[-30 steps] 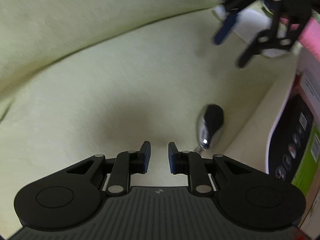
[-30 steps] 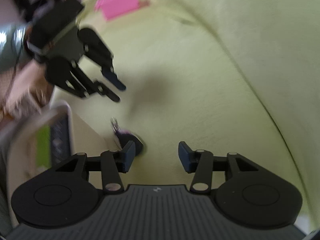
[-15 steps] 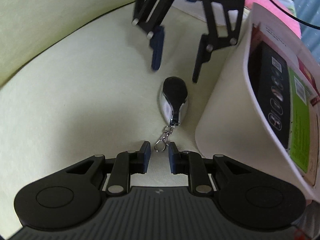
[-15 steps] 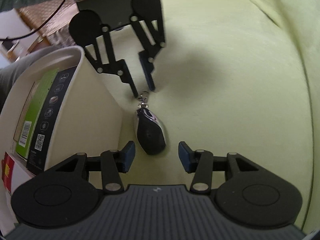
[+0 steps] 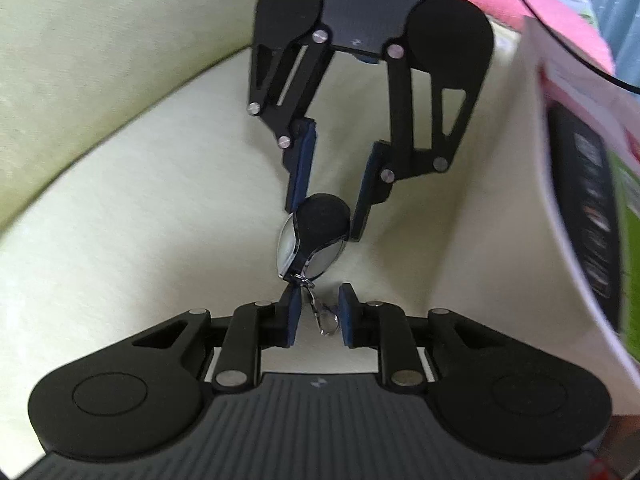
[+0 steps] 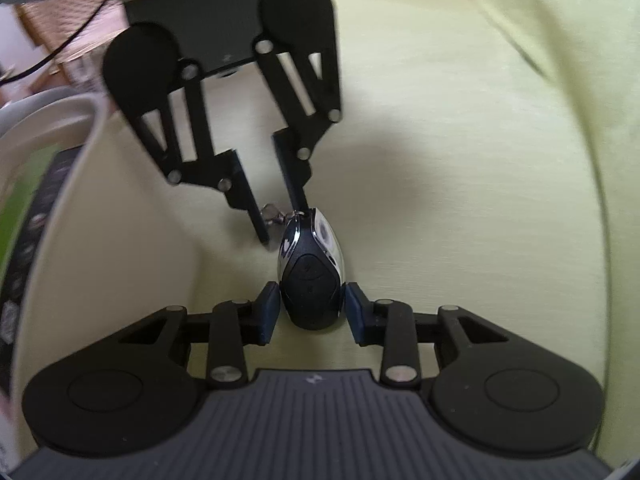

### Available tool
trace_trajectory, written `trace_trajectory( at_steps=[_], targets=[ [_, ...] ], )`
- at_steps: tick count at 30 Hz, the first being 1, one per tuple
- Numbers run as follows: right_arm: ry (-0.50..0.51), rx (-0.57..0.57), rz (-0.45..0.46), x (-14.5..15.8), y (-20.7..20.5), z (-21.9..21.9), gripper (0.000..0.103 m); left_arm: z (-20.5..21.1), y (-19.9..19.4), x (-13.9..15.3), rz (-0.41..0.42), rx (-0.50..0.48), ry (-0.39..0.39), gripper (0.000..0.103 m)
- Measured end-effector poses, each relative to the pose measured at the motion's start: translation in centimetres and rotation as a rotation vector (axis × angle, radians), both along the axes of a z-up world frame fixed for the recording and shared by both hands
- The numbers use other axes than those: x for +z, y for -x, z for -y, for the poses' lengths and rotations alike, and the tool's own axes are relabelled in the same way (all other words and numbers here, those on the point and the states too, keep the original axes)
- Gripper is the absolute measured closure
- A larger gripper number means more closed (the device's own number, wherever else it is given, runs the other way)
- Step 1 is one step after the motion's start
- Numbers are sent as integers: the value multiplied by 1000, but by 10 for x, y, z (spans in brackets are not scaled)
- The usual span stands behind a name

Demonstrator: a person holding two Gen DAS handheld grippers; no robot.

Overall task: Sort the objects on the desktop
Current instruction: 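Close the right gripper on the black key fob, then lift and carry the key fob over the bin with the right gripper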

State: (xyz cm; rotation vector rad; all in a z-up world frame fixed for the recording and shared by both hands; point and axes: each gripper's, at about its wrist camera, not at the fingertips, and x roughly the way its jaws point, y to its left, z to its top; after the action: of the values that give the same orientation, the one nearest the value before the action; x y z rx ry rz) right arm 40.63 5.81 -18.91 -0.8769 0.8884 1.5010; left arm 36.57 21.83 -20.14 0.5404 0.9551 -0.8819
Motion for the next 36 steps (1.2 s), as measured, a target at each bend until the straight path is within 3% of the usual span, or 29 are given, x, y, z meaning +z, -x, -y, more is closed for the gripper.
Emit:
trace_trajectory(
  at_steps=[3,5,11,15,17,19,24,30,36],
  targets=[
    [-10,-53,22,3,-5,1,70,-6,-7,1,30,42,-12,77],
    [-26,-67,14,4,-4,2,50,-9,-9,1,43,62,-18,78],
    [-28,-100,26,4,1,2,46,-12,-7,-3,47,97,-23,77],
    [-17,-152,1,-1,-3,4,52,-12,-3,-7,49,115,-25,77],
    [-1,-172,8,0,-4,2,64,-10,-2,-8,48,136,-27,77],
    [9,-195,-3,2,-7,3,68,-10,-2,-7,47,155,-30,77],
    [15,-176,46,8,6,7,69,-19,6,-12,49,198,-39,77],
    [-6,-231,85,28,7,11,69,-27,8,-4,50,263,-42,77],
    [-38,-282,135,61,7,28,69,-19,49,10,82,307,-34,77]
  ],
)
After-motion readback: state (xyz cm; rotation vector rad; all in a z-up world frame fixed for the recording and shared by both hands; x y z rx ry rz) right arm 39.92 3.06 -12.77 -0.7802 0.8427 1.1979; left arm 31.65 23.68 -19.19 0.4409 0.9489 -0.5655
